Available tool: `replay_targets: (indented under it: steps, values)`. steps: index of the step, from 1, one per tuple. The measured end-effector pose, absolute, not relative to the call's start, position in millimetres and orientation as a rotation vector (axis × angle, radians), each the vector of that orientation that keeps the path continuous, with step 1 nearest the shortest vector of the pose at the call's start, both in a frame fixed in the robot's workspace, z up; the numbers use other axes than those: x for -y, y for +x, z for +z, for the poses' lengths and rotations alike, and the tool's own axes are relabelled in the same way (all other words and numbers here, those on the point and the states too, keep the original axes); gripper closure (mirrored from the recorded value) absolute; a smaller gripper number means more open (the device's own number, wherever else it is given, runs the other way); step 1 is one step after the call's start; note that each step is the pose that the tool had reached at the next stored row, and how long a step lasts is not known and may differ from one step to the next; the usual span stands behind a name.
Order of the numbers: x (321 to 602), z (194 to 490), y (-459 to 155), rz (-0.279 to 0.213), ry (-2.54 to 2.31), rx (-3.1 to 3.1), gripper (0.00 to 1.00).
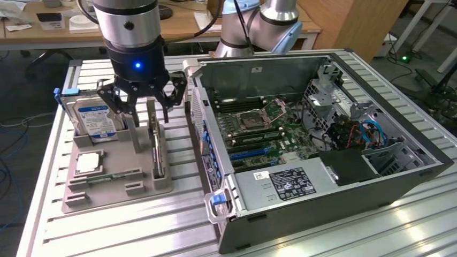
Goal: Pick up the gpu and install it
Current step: 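Pick up the gpu and move the gpu toward the slot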
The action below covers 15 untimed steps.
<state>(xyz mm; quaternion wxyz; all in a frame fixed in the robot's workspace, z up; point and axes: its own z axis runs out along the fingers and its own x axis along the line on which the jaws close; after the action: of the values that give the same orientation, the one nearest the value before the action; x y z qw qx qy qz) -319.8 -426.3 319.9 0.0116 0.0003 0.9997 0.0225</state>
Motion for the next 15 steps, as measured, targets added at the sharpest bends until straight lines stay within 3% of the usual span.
replay_targets:
  steps: [15]
  values:
    - [426.8,295.3,-319.7,0.07,0.001,-3.118,0.41]
